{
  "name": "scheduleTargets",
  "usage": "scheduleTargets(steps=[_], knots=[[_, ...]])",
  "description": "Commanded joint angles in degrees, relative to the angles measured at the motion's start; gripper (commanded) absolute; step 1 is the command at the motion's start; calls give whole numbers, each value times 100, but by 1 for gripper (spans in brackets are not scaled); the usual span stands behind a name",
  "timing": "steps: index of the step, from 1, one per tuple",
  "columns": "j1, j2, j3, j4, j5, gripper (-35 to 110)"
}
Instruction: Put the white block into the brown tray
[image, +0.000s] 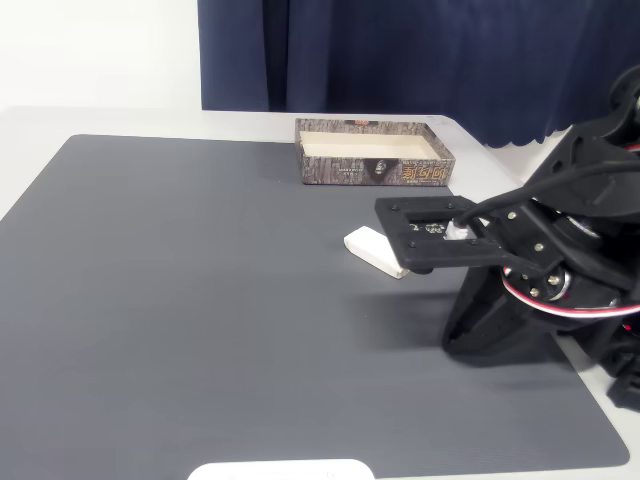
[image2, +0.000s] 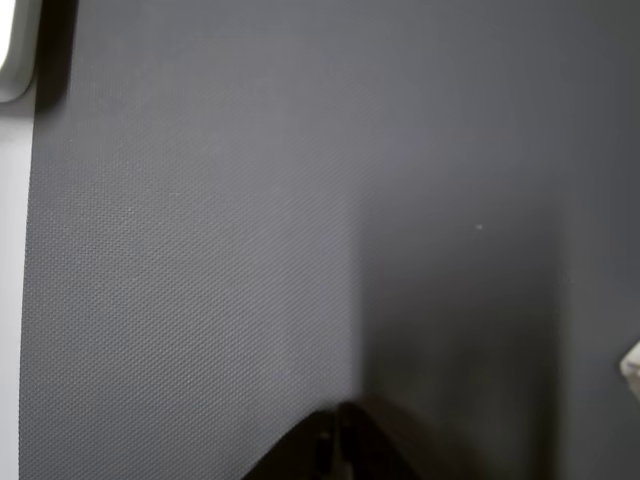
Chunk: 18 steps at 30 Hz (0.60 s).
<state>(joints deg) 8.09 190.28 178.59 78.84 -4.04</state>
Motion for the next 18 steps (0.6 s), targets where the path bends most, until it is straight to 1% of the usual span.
scheduleTargets(steps=[1,12,18], knots=[[18,-44,-18,62,26,0],[26,-114,-141,26,26,0],[220,-1556,-1283,-431,-35,0]])
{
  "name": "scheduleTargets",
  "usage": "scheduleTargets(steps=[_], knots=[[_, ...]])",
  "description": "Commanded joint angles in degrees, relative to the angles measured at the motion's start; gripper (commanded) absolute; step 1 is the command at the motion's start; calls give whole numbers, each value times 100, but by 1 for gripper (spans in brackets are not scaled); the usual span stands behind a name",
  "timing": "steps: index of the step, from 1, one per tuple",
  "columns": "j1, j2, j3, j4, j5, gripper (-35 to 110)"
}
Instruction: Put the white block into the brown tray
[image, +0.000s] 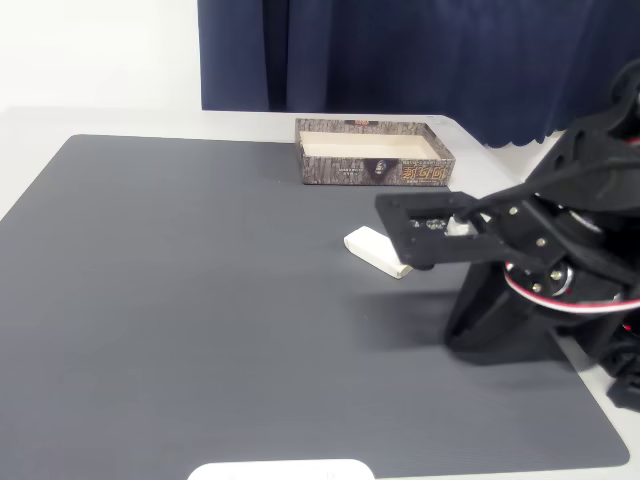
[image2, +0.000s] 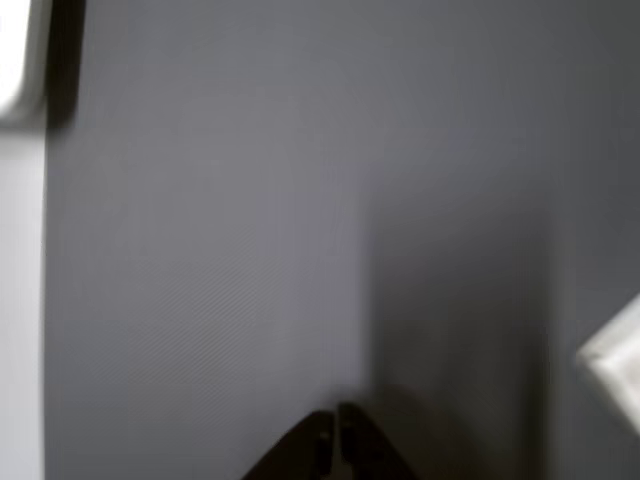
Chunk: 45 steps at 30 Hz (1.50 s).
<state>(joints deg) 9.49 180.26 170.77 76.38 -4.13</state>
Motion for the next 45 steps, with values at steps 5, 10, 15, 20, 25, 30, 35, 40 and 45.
scheduleTargets(steps=[5,10,15,20,25,30,35,40,45], knots=[[264,-1591,-888,-949,79,0],[703,-2435,-1529,-1020,316,0],[1283,-3700,-2540,-800,343,0],[1828,-4746,-3252,-809,114,0],[2487,-5133,-3542,-765,-53,0],[3252,-5344,-3630,-677,-343,0],[3990,-5687,-3727,-729,-343,0],[4271,-6170,-4289,-809,-343,0],[4201,-6504,-4685,-800,211,0]])
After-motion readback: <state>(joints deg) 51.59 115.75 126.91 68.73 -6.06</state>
